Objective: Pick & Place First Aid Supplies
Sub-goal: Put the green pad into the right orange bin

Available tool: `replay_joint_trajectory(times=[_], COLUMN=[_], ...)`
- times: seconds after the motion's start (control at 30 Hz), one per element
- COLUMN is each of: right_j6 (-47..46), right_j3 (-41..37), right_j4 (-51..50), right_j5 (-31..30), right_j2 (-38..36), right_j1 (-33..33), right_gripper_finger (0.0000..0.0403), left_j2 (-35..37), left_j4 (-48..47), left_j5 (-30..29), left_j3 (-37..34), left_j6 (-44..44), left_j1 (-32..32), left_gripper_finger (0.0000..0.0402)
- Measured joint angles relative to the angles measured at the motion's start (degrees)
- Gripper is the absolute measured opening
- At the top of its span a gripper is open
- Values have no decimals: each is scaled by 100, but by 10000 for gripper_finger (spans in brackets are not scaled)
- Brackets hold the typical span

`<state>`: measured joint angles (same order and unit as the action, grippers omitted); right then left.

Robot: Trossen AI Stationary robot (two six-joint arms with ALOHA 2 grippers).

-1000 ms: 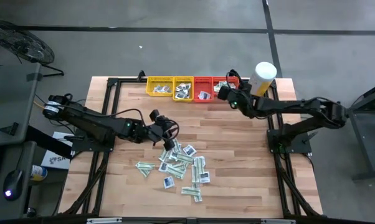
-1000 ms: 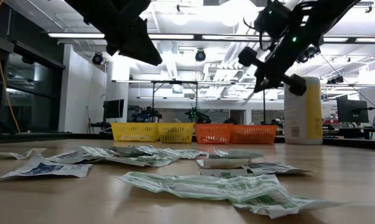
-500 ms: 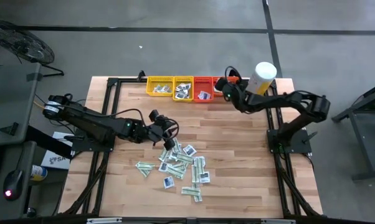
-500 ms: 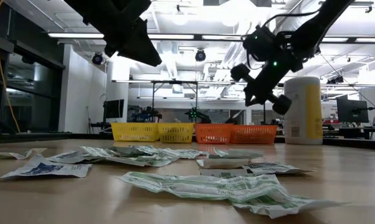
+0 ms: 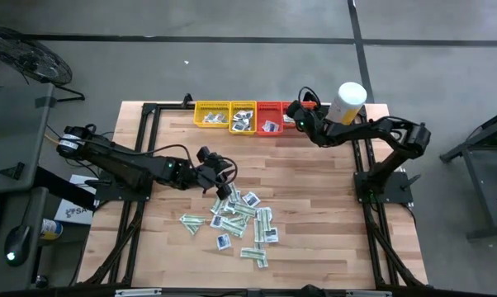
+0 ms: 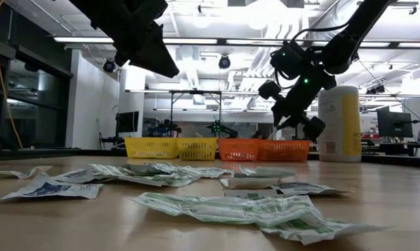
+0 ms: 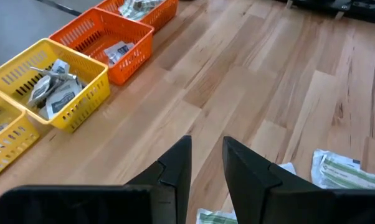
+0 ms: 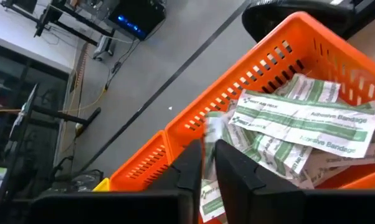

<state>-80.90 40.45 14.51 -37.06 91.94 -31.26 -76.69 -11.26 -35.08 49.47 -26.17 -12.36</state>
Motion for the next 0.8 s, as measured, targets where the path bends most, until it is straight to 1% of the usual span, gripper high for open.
replay_joint_trajectory(times=[0.17, 0.33, 0.43, 0.57, 0.7, 0.8], right_j6=[8, 31, 33, 29, 25, 228], right_j3=[0, 0, 0, 0, 0, -2], right_j4=[1, 3, 3, 70, 227, 457], right_j5=[-157, 26, -116, -488, -614, -992], right_j2=[0, 0, -2, -60, -150, -182], right_j1=[-1, -1, 15, 14, 44, 104], right_gripper_finger=[93, 149, 173, 186, 188, 188], left_j2=[0, 0, 0, 0, 0, 0], left_j4=[-81, -141, -198, -295, -421, -496], left_j5=[12, 19, 34, 302, 372, 412], left_j3=[0, 0, 0, 0, 0, 0], left_j6=[0, 0, -7, -33, -155, -245], left_j1=[0, 0, 0, 0, 0, 0], left_gripper_finger=[90, 90, 90, 90, 90, 90])
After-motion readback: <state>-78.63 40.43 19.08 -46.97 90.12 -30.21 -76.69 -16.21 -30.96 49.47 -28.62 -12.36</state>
